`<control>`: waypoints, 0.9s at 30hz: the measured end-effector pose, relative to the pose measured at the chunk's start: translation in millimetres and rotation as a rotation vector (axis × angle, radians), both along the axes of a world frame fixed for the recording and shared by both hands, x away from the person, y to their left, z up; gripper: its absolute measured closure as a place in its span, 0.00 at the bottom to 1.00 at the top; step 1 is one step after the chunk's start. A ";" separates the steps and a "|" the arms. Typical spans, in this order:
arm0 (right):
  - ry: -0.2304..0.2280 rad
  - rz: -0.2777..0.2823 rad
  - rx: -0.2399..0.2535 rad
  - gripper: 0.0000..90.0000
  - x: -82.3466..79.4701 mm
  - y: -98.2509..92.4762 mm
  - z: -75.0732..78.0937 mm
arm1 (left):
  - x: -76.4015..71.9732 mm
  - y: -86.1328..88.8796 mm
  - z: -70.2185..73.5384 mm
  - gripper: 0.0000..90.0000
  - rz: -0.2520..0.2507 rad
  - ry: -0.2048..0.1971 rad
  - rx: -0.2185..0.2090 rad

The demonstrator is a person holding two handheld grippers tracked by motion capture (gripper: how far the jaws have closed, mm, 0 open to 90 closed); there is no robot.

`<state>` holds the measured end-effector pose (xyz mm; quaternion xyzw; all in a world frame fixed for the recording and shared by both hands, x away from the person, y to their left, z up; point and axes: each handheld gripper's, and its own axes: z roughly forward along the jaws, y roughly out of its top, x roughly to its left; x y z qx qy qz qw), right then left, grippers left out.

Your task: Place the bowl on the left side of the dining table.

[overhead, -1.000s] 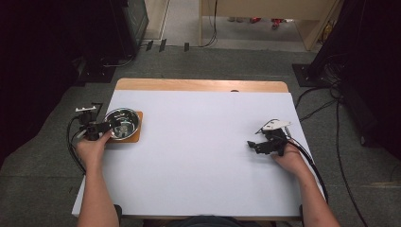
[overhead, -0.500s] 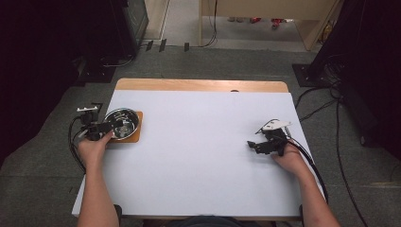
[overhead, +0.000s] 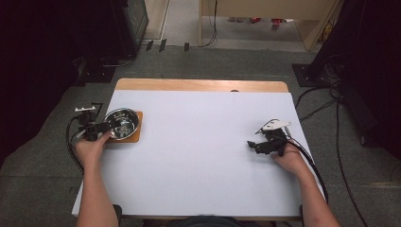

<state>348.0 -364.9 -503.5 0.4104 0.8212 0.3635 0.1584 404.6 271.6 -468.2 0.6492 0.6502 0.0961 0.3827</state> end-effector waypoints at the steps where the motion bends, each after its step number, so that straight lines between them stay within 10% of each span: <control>1: 0.000 0.000 0.000 0.14 0.0 0.0 0.0 | -0.8 0.4 1.3 0.40 0.003 -0.004 0.005; 27: 0.000 0.000 0.000 0.14 0.0 0.0 0.0 | -20.3 -1.3 39.6 0.40 0.004 -0.110 0.047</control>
